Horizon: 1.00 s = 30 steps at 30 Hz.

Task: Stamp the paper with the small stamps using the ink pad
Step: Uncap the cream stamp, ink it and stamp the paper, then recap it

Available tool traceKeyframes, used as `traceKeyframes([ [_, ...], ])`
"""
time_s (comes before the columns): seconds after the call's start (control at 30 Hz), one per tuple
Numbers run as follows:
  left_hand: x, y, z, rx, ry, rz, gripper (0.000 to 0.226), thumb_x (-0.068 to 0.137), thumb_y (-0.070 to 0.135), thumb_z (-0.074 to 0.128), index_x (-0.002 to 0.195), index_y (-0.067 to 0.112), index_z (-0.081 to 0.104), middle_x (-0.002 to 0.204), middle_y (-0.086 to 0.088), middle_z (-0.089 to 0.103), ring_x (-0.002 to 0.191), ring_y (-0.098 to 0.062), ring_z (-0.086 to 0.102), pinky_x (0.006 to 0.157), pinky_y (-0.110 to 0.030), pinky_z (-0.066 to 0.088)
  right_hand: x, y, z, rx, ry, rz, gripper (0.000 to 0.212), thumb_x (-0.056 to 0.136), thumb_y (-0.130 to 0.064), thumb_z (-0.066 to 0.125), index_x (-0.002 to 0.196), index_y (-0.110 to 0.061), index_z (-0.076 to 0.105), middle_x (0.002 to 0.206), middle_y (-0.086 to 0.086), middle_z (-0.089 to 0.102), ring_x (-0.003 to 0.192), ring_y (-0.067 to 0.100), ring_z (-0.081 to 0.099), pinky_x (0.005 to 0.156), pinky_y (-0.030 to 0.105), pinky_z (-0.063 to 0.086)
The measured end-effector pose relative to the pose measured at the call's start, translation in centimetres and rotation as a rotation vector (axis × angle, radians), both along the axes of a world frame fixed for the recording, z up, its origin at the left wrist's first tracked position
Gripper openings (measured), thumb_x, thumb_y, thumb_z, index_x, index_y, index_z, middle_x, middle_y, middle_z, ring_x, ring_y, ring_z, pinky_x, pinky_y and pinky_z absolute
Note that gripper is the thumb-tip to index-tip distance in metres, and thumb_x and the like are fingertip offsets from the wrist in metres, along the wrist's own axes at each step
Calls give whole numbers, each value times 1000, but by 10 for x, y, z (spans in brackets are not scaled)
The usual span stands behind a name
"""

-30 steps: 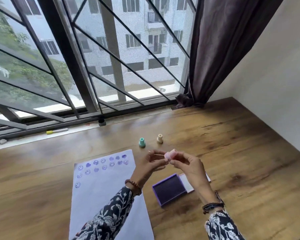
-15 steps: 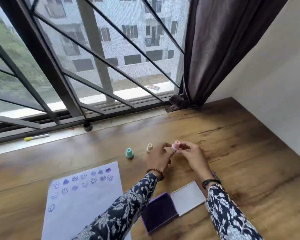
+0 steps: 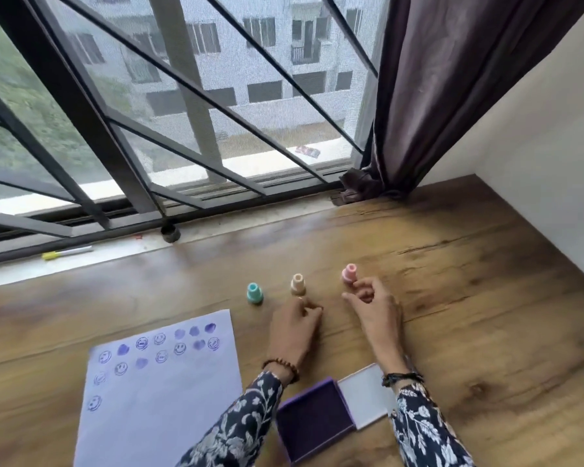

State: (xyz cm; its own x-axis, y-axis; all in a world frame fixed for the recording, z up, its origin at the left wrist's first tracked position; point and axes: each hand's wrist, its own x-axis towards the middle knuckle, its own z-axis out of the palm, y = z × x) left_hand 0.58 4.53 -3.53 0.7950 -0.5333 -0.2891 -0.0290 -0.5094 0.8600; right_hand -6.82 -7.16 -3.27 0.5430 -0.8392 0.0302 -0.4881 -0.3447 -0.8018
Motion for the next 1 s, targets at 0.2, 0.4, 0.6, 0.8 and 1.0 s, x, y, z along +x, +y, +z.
traceKeyframes([
  [0.2, 11, 20, -1, -84, 146, 144, 16, 87, 4, 45, 98, 15, 45, 53, -6, 59, 33, -14, 55, 39, -26, 50, 32, 40, -3, -75, 99, 248, 27, 72, -8, 71, 97, -4, 64, 99, 16, 65, 91, 31, 59, 85, 41, 47],
  [0.4, 17, 14, 8, -163, 214, 122, 27, 87, 1, 38, 104, 21, 47, 56, -8, 59, 35, -15, 56, 39, -24, 52, 48, 39, -1, -99, 109, 302, 22, 75, -6, 65, 97, -7, 62, 102, 14, 63, 95, 28, 57, 81, 31, 40],
  [0.6, 6, 38, 16, -364, 301, 216, 21, 88, 4, 48, 89, 20, 61, 65, -2, 61, 45, -8, 57, 42, -19, 50, 17, 54, 20, -10, -4, 343, 26, 72, -9, 71, 96, -13, 61, 91, 6, 69, 84, 20, 65, 77, 29, 48],
  [0.8, -18, 78, 33, -558, 457, 123, 15, 86, 3, 55, 84, 13, 66, 83, -6, 68, 80, -14, 66, 72, -21, 56, -40, 95, 36, 104, -124, 336, 28, 77, -15, 71, 94, -35, 60, 89, -12, 72, 84, -3, 66, 72, 15, 52],
  [1.0, -38, 117, 43, -573, 501, 74, 18, 80, 0, 62, 97, 3, 68, 85, -5, 73, 78, -11, 69, 69, -16, 57, -72, 131, 41, 77, -127, 417, 20, 88, -21, 57, 92, -40, 50, 85, -17, 63, 78, -6, 58, 63, 7, 42],
])
